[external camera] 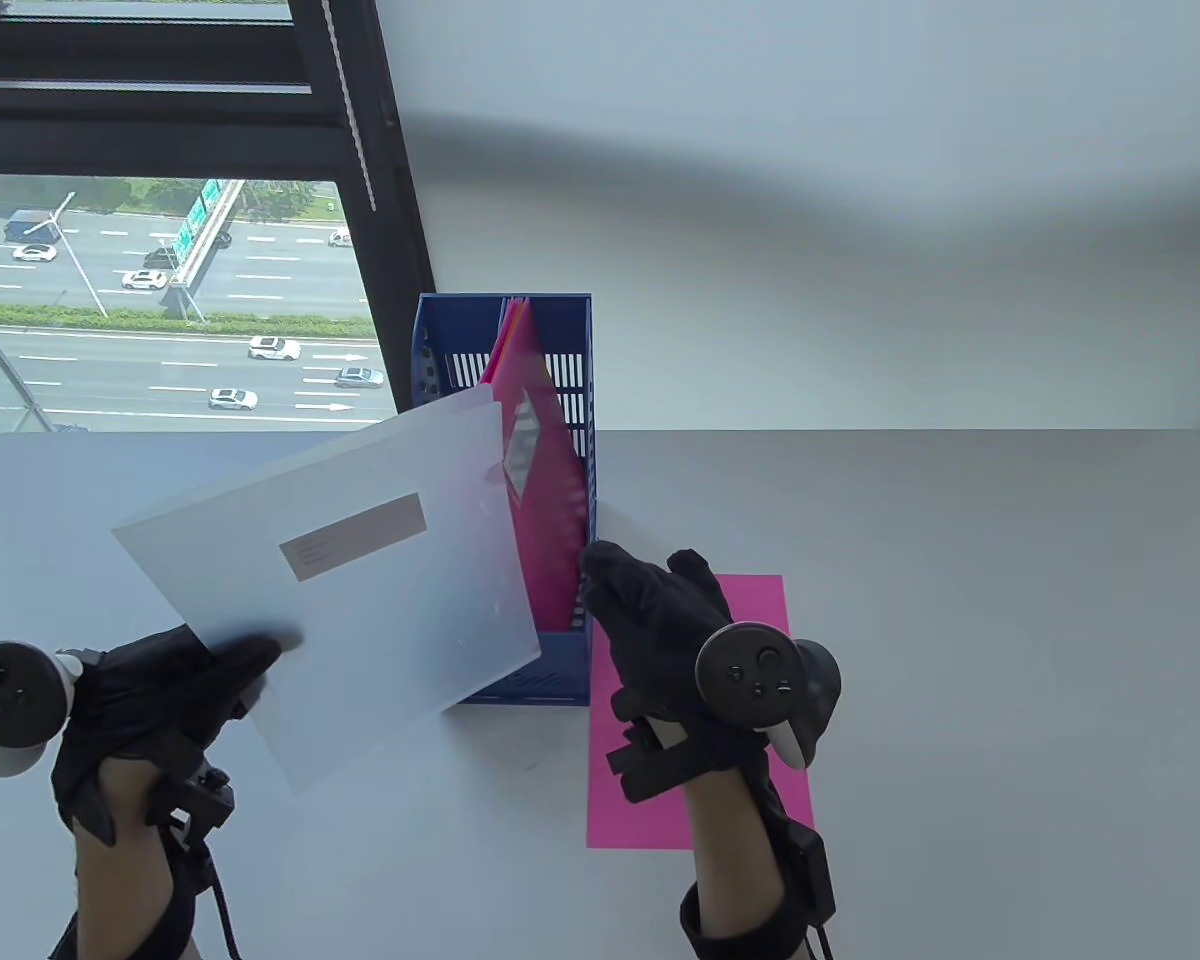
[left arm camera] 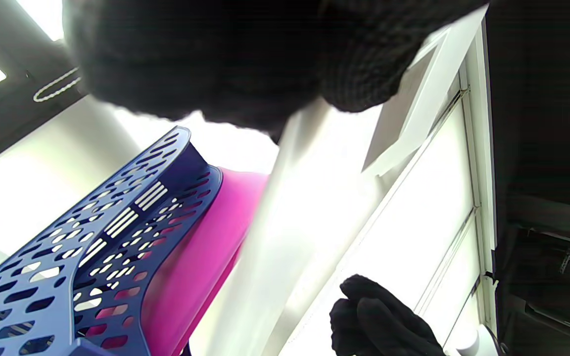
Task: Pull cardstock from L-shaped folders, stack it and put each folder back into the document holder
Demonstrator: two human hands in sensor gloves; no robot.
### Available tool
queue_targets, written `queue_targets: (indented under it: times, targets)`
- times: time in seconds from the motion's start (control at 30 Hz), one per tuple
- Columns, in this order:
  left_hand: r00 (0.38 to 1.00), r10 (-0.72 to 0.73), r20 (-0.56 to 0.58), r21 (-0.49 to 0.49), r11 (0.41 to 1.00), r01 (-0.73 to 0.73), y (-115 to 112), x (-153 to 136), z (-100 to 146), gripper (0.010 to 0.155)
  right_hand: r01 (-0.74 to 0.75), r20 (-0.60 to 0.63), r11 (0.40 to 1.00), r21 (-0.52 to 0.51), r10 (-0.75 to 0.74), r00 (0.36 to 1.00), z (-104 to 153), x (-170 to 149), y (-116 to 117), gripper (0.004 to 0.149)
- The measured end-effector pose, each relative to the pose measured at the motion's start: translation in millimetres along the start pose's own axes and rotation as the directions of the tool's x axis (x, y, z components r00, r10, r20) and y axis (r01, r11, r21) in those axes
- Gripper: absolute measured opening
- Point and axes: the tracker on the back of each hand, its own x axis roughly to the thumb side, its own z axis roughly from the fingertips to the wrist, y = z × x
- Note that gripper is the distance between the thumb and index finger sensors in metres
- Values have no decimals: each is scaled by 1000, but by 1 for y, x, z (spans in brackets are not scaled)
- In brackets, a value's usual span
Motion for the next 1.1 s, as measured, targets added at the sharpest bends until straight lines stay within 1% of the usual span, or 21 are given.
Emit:
queue_targets:
  times: [0.17, 0.3, 0.4, 0.53, 0.63, 0.7, 0.73, 0.83, 0.9, 0.97, 1.1]
  targets:
    - [999, -24, -29, 71, 997, 26, 16, 4, 11, 43, 4, -8, 1000, -12, -4, 1000, 0, -4, -3, 42]
    - [992, -109, -67, 112, 987, 116, 24, 12, 17, 43, 8, -15, 1000, -15, -9, 1000, 0, -6, -4, 42]
    - [984, -146, -103, 128, 979, 159, 27, 16, 20, 43, 8, -18, 1000, -20, -8, 1000, 0, -7, -5, 42]
    - [958, -241, -155, 194, 944, 268, 23, 22, 19, 43, 7, -20, 1000, -26, -8, 1000, 0, -8, -6, 42]
    - [947, -280, -157, 246, 918, 312, 11, 26, 12, 44, 9, -25, 1000, -26, -9, 1000, 0, -8, -7, 42]
    - [940, -297, -167, 258, 907, 332, 2, 27, 7, 45, 7, -27, 1000, -23, -8, 1000, -1, -8, -6, 42]
    - [933, -315, -177, 279, 893, 354, -6, 27, 3, 46, 7, -29, 1000, -22, -8, 1000, -1, -8, -6, 42]
    - [917, -344, -201, 301, 870, 392, -25, 21, -6, 48, 10, -32, 1000, -16, -11, 999, -1, -8, -5, 42]
    - [931, -312, -191, 320, 877, 360, -37, 15, -10, 48, 11, -32, 1000, -10, -11, 999, -1, -7, -4, 42]
    - [939, -291, -186, 304, 891, 337, -48, 9, -15, 49, 7, -34, 1000, -4, -7, 999, -1, -7, -3, 42]
    - [924, -329, -195, 264, 890, 372, -67, 2, -22, 50, 6, -39, 1000, 12, -6, 999, -2, -8, 2, 42]
